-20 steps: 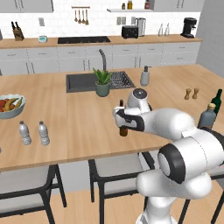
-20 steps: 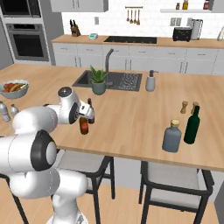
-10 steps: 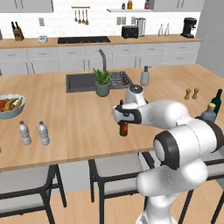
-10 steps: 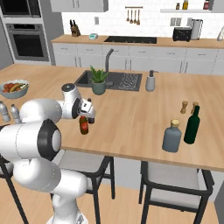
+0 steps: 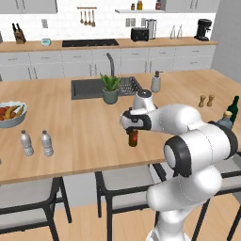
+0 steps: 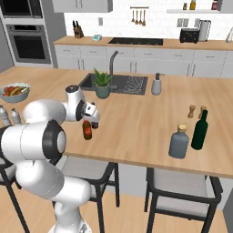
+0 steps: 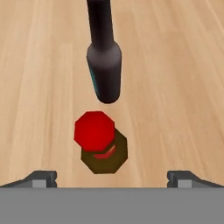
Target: Move the plastic bottles in the middle to the plastics group, and the glass bottles in the middle to the glass group.
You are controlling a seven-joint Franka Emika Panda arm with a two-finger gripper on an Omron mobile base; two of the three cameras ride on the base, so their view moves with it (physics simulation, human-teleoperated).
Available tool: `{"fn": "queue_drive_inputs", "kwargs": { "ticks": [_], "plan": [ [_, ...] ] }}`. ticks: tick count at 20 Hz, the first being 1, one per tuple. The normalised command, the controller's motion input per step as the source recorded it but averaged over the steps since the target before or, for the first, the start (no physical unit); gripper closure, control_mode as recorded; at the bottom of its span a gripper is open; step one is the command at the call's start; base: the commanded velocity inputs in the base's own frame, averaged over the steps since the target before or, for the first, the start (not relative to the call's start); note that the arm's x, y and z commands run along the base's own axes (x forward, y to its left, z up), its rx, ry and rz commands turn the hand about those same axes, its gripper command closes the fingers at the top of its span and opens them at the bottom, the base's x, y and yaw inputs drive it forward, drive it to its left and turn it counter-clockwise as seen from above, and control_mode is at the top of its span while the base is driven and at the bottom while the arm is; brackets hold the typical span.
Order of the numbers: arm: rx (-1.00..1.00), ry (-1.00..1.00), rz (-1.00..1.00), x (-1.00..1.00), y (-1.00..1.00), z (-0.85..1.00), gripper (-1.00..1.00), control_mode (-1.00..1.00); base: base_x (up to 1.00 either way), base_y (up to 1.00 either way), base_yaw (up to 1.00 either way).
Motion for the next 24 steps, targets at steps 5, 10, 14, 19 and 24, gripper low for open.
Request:
{"fn": "queue_drive_inputs", "kwargs": {
  "ticks": [5, 10, 14, 19, 24],
  "plan": [
    [0.0, 0.0, 0.07, 0.0, 0.0, -0.11, -1.0, -1.0, 0.0, 0.0, 0.0],
    [0.0, 0.0, 0.06, 0.06, 0.0, -0.01, -1.0, -1.0, 0.0, 0.0, 0.0],
    [0.0, 0.0, 0.06, 0.17, 0.0, -0.09, -1.0, -1.0, 0.0, 0.0, 0.0],
    [0.0, 0.0, 0.07, 0.09, 0.0, -0.15, -1.0, -1.0, 0.0, 0.0, 0.0],
    [0.0, 0.0, 0.07, 0.02, 0.0, -0.19, -1.0, -1.0, 0.0, 0.0, 0.0]
  ]
}}
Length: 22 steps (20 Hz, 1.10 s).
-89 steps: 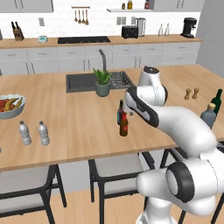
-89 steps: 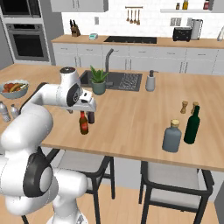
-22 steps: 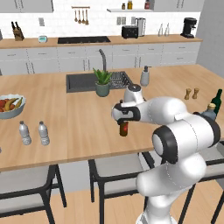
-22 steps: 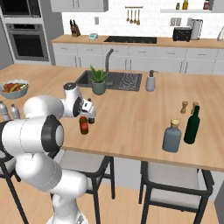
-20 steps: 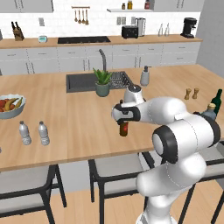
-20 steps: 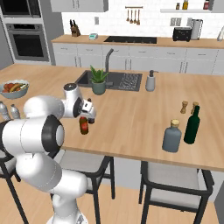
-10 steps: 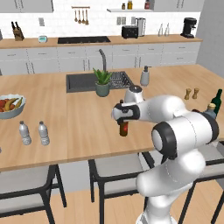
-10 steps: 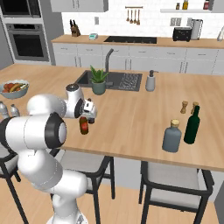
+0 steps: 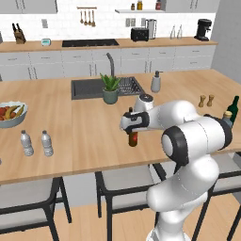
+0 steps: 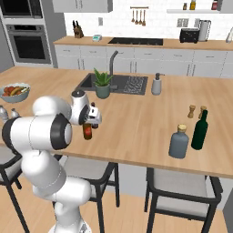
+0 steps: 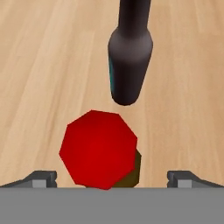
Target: Move the plastic bottles in the middle to the plastics group, and the glass bottles in the middle to the glass group.
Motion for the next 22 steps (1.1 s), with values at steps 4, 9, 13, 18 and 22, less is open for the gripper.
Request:
{"fn": "queue_drive_inputs", "kwargs": {
  "ticks": [4, 9, 13, 18, 22],
  "plan": [
    [0.0, 0.0, 0.06, 0.01, 0.0, -0.09, -1.0, -1.0, 0.0, 0.0, 0.0],
    [0.0, -0.01, 0.04, 0.02, 0.0, -0.02, -1.0, -1.0, 0.0, 0.0, 0.0],
    [0.0, -0.03, 0.02, 0.04, 0.0, 0.0, -1.0, -1.0, 0.0, 0.0, 0.0],
    [0.0, -0.05, 0.02, 0.07, 0.0, 0.0, -1.0, -1.0, 0.0, 0.0, 0.0],
    [0.0, -0.02, 0.01, 0.0, 0.0, 0.0, -1.0, -1.0, 0.0, 0.0, 0.0]
  ]
}}
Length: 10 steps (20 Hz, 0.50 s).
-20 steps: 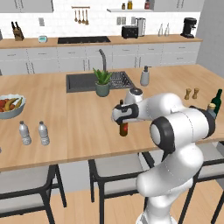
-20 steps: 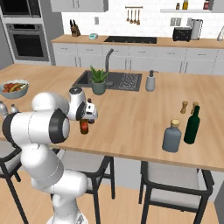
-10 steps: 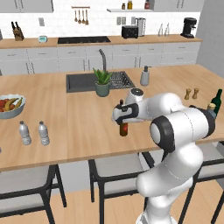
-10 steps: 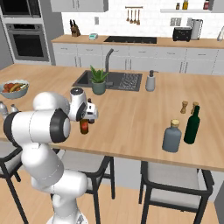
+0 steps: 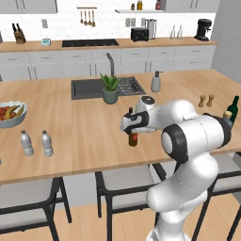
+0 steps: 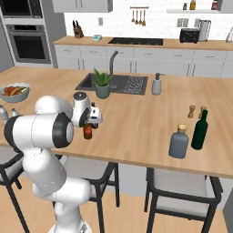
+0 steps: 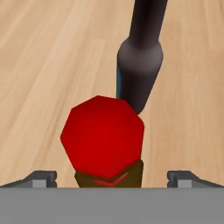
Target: Move the plastic bottles in the middle to the plastics group, and the glass bottles in the middle to the glass group.
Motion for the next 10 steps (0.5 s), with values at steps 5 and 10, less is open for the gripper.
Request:
{"fn": "queue_drive_inputs", "kwargs": {
  "ticks": [5, 10],
  "plan": [
    [0.0, -0.03, 0.0, 0.0, 0.0, 0.0, -1.0, -1.0, 0.0, 0.0, 0.0],
    [0.0, -0.09, 0.0, 0.0, 0.0, 0.0, -1.0, -1.0, 0.0, 0.0, 0.0]
  ]
}}
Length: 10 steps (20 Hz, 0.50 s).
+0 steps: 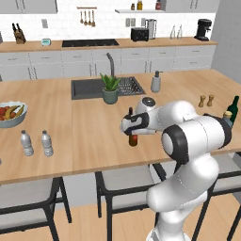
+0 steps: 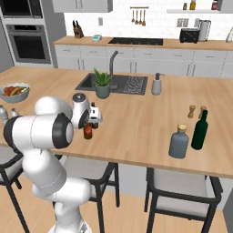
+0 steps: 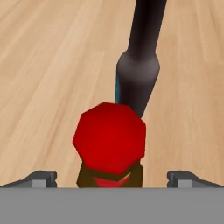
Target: Move the plastic bottles in the middle to the plastics group, and the glass bottles in the middle to the glass group.
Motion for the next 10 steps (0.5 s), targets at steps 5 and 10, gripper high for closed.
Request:
{"fn": "queue_drive_inputs", "kwargs": {
  "ticks": [5, 10],
  "plan": [
    [0.0, -0.07, 0.0, 0.0, 0.0, -0.01, -1.0, -1.0, 0.0, 0.0, 0.0],
    [0.0, -0.03, 0.0, 0.0, 0.0, -0.02, 1.0, -1.0, 0.0, 0.0, 0.0]
  ]
}}
